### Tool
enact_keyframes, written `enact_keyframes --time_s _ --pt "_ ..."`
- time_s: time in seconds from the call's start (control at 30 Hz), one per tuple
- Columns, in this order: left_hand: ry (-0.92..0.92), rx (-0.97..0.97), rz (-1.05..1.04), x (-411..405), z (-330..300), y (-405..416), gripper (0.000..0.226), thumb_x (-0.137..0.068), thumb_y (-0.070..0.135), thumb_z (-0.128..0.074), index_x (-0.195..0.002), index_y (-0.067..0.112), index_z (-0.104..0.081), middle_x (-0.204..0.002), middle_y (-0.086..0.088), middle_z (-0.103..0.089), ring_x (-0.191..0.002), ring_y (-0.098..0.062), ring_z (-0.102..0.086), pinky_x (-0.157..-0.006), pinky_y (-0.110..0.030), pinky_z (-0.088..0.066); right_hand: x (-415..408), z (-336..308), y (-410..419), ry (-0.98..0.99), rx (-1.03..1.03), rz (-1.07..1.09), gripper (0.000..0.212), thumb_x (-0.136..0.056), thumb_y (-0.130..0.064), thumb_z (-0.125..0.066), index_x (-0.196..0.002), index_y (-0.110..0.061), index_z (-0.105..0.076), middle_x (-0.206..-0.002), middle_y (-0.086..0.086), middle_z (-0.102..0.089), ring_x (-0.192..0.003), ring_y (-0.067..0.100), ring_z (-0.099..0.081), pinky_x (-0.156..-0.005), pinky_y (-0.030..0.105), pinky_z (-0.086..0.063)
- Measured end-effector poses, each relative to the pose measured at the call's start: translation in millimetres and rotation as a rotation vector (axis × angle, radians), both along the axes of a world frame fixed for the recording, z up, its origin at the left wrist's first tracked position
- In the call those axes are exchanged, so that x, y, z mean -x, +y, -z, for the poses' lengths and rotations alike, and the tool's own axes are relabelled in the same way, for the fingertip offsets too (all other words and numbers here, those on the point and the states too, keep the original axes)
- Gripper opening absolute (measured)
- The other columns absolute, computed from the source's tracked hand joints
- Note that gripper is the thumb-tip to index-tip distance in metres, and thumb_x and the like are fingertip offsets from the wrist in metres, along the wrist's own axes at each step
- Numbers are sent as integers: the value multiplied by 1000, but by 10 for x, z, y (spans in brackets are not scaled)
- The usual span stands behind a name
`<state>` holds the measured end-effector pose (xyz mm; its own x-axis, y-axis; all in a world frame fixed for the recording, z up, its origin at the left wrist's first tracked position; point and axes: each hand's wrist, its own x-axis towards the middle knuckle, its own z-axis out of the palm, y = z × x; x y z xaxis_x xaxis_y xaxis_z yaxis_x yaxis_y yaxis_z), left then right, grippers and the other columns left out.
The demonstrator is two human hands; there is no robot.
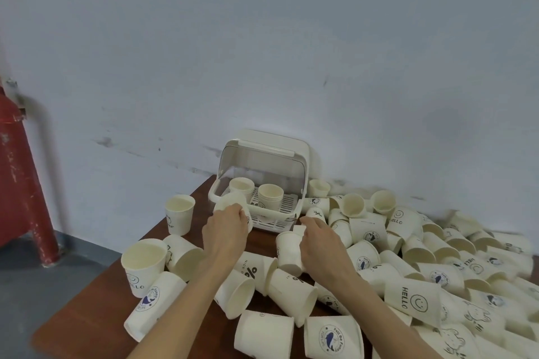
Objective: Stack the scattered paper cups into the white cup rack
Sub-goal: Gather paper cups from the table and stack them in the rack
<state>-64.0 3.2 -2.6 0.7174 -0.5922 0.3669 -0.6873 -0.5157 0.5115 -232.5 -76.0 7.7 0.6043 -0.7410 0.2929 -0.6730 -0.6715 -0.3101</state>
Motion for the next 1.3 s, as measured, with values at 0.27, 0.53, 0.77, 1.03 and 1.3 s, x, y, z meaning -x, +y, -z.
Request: enact_keyframes --time_s 0.27,0.53,0.77,1.03,1.3 --pt "-137 38 171 254 -118 72 26 -101 30 -38 -107 22 -62 -89 -3 -65 -74 -22 -54 -62 -31 -39 252 -26 33 -18 22 11 39 -87 -3 -39 -123 -16 -49 -118 2 -54 -99 21 -50 -72 29 -37" --pt "-186 75 324 506 -160 -72 25 -99 32 -41 -102 23 -64 -77 -1 -67 -74 -24 -61 -61 -35 -46 499 -114 -6 -46 30 44 41 -90 -5 -39 -129 -17 -46 -109 2 -55 -97 22 -51 -81 37 -46" --pt "-214 95 427 812 -218 -243 24 -98 31 -44 -100 21 -66 -72 -2 -67 -72 -26 -60 -62 -38 -46 772 -200 -135 -28 61 109 38 -92 -8 -41 -129 -12 -47 -114 5 -55 -102 24 -50 -80 32 -42" --pt "-285 114 564 1257 -331 -526 27 -100 32 -42 -104 23 -66 -72 0 -66 -68 -23 -58 -59 -34 -45 1242 -314 -343 -36 96 216 38 -93 -7 -39 -131 -10 -46 -115 8 -55 -106 28 -51 -86 36 -43" --pt "-351 86 666 1830 -473 -1005 31 -101 33 -34 -110 26 -63 -83 -1 -70 -81 -28 -61 -66 -36 -46 1872 -368 -668 -52 99 348 42 -91 -7 -41 -133 -9 -47 -122 10 -55 -106 31 -53 -83 40 -45"
